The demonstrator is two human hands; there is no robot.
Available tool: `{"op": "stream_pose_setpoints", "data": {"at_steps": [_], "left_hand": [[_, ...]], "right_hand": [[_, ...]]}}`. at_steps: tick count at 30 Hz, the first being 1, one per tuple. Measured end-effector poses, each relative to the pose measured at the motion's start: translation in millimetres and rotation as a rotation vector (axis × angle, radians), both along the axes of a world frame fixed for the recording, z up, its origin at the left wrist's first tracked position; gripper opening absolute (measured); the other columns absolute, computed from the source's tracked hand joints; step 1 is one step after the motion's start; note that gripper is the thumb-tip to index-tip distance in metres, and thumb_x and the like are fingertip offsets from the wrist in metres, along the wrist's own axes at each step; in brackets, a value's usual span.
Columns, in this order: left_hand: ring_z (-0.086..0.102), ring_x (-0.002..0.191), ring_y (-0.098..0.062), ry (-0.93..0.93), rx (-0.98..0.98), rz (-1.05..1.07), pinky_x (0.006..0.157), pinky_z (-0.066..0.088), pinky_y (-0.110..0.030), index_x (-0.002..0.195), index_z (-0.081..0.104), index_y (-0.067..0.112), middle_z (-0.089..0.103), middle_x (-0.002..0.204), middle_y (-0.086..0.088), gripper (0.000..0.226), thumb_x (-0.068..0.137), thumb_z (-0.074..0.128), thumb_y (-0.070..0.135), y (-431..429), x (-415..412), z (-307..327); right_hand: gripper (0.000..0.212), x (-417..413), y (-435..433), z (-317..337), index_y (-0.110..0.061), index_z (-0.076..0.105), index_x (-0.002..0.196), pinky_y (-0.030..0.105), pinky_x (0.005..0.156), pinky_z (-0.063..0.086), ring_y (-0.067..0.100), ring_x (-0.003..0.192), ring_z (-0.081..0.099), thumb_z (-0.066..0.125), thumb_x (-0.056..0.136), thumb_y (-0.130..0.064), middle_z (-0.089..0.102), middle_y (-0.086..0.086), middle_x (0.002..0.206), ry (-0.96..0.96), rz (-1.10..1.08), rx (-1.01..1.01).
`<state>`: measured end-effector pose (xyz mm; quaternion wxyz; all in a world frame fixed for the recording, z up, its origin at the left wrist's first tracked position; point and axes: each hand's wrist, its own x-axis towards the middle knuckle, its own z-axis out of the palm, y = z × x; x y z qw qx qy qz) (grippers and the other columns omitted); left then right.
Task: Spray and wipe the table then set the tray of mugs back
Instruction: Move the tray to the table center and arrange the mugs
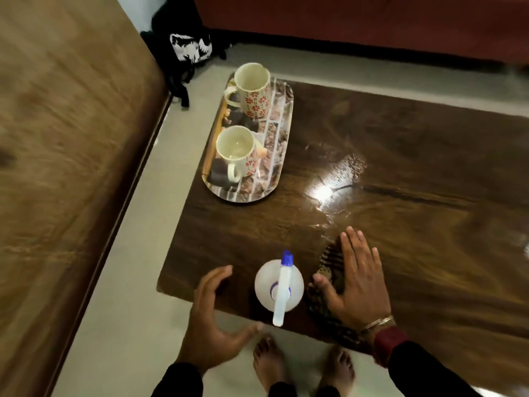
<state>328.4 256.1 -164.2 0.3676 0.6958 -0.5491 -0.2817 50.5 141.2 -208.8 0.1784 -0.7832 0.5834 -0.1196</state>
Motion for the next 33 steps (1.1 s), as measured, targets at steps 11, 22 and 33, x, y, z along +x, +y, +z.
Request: {"op": "stream_pose_setpoints", "data": {"at_steps": [11,22,33], "left_hand": [[0.071,0.071,-0.023,0.162,0.154,0.837,0.066,0.059,-0.023,0.089,0.070,0.012,0.072,0.076,-0.001,0.014,0.094,0.070,0.025,-88.3,11.0,0.4],[0.077,0.075,-0.009,0.528,0.375,1.085,0.072,0.064,-0.032,0.101,0.068,0.020,0.077,0.089,0.001,0.018,0.094,0.071,0.036,-179.2,-5.5,-18.7],[0.079,0.083,-0.021,0.805,0.288,1.018,0.078,0.064,-0.036,0.117,0.062,0.006,0.078,0.094,-0.012,0.029,0.093,0.074,0.016,-198.1,-10.2,-26.6]], "right_hand": [[0.053,57.0,-184.9,22.9,-0.007,0.050,0.148,0.046,0.117,0.041,0.030,0.137,0.050,0.059,0.102,-0.033,0.055,0.013,0.146,-0.176,0.076,0.052],[0.050,150.0,-379.6,25.1,-0.009,0.054,0.140,0.032,0.093,0.053,0.020,0.105,0.060,0.071,0.096,-0.026,0.054,0.007,0.130,-0.243,0.088,0.155],[0.027,189.4,-446.7,12.4,-0.012,0.075,0.124,0.006,0.068,0.048,0.016,0.099,0.070,0.066,0.100,-0.021,0.075,0.006,0.117,-0.207,0.040,0.238]]}}
